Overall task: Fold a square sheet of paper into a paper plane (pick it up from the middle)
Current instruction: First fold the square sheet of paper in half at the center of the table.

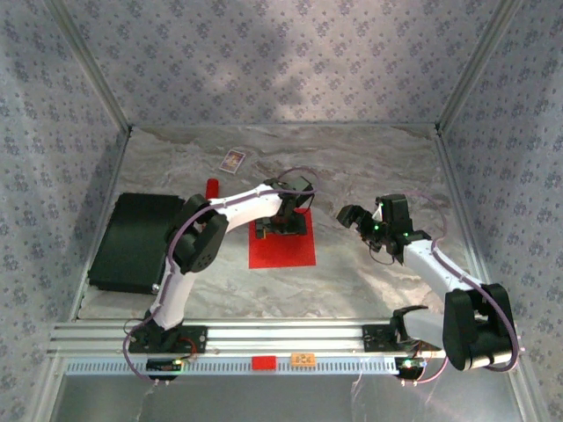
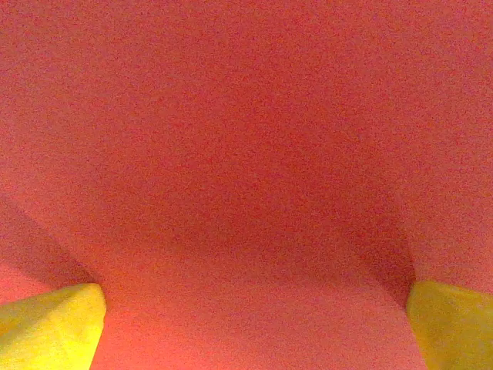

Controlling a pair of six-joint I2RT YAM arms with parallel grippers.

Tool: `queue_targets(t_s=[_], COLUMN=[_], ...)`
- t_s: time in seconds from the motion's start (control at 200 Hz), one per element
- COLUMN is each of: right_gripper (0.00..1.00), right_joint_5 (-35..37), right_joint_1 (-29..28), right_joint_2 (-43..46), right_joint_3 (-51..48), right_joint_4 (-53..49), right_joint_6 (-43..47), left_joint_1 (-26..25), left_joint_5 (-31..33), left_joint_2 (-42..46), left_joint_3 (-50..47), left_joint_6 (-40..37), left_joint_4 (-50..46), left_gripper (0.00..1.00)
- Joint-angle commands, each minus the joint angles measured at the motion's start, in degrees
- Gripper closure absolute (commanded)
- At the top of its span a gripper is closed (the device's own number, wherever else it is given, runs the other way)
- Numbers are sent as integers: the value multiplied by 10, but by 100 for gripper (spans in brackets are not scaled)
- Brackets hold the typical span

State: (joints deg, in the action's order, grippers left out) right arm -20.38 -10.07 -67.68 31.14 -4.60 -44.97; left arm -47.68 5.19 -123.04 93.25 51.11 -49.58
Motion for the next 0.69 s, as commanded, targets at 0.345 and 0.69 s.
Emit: queue_targets(t_s=[0.345, 0.69], right_gripper=[1, 1], right_joint_5=[-2, 0], right_joint_1=[0, 1], right_joint_2=[0, 1], right_joint_3=[15, 18], right_joint_4=[-12, -18], right_joint_6=[9, 6], left_joint_1=[-5, -6], left_joint_5=[-20, -21], left_joint_2=[-33, -20], left_joint_3=[-18, -26], left_joint_6=[-2, -12], left_joint_4=[-1, 7], left_gripper=[3, 5])
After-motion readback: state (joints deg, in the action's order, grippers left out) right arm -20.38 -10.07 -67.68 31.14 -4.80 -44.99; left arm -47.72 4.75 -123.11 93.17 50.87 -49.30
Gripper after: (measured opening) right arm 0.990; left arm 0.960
